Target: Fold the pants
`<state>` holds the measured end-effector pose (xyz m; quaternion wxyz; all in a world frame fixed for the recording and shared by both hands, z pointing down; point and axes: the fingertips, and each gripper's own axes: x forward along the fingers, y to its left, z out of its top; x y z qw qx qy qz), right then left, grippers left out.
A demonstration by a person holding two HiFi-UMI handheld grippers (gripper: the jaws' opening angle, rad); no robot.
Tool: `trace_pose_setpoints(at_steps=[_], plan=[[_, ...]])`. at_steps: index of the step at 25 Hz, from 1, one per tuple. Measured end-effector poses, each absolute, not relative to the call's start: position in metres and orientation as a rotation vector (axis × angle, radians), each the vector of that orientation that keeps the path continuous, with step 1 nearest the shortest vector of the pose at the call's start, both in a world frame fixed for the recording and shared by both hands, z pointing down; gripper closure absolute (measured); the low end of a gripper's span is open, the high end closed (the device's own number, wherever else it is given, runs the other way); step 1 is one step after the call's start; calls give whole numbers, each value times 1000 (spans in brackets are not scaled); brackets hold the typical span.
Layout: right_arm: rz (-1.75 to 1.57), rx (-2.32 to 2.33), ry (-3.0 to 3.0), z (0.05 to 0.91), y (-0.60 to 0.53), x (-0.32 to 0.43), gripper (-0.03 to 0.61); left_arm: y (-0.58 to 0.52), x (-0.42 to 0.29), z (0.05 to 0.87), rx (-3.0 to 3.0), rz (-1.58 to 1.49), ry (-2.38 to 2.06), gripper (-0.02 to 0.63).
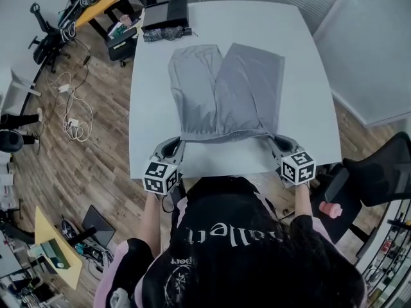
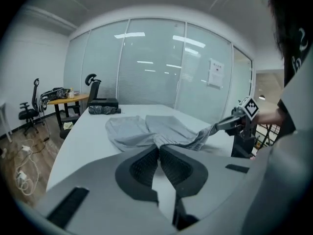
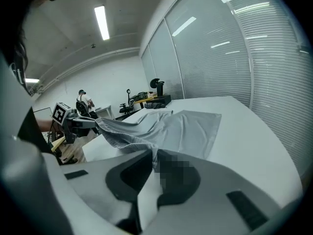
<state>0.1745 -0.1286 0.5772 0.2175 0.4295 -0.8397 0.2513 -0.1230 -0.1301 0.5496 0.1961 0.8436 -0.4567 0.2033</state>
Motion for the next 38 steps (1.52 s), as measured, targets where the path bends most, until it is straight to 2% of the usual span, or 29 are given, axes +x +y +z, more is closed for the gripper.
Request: trace_pose_setpoints(at_steps=[6,16,27,38], plan=[[722,1067,-2460,519,-116,174,536,-120,-131,482,2450,355,-1305,576],[517,1012,-2577,450,-133,171,537,-156,-136,414,2664,353,-1336,577],[467,1092,-2493,466,-221,178,537,-244,-127,440,2702,527,-1287,577],[508,1093,-2370,522,-312,180,536,-336,-128,507,2622,713,-1276,577]])
